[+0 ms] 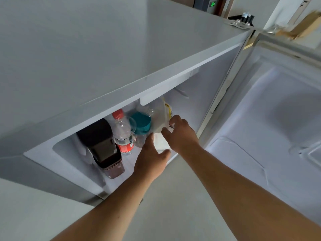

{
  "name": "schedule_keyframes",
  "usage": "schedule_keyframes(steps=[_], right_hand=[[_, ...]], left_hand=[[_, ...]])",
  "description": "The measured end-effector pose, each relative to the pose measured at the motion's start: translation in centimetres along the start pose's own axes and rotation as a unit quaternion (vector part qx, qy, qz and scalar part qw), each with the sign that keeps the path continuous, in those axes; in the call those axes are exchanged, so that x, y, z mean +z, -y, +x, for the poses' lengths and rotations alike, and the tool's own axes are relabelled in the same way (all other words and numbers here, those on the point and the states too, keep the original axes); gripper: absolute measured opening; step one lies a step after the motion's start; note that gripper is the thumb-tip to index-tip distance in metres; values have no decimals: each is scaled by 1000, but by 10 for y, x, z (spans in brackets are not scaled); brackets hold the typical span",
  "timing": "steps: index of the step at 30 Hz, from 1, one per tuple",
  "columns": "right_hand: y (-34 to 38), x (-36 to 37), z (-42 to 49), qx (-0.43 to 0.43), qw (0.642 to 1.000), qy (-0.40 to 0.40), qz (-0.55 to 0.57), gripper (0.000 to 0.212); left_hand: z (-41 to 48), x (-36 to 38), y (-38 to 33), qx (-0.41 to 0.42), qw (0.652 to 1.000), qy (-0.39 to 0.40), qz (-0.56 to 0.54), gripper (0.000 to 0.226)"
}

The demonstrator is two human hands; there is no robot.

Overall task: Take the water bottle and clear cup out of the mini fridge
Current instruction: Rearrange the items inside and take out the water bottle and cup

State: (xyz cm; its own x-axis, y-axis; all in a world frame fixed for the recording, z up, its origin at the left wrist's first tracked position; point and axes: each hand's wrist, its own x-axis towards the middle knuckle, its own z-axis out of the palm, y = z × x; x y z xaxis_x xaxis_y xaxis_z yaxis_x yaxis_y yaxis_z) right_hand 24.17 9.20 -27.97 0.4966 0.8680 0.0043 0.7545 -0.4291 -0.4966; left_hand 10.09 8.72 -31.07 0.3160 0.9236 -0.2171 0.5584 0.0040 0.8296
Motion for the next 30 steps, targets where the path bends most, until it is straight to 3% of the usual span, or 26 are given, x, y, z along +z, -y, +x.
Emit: schedule_keyframes(steps=[6, 14, 30], right_hand=[[-5, 3, 4, -31, 999, 3, 16, 38], [-9, -4, 14, -40, 999, -6, 10, 22], [-19, -16, 40, -37, 999, -8, 30, 23]], left_hand=[[3, 3, 2, 2, 1000, -6, 0, 90], [8, 12, -1, -19, 998, 50, -44, 84], [36, 30, -18, -29, 994, 69, -80, 95]])
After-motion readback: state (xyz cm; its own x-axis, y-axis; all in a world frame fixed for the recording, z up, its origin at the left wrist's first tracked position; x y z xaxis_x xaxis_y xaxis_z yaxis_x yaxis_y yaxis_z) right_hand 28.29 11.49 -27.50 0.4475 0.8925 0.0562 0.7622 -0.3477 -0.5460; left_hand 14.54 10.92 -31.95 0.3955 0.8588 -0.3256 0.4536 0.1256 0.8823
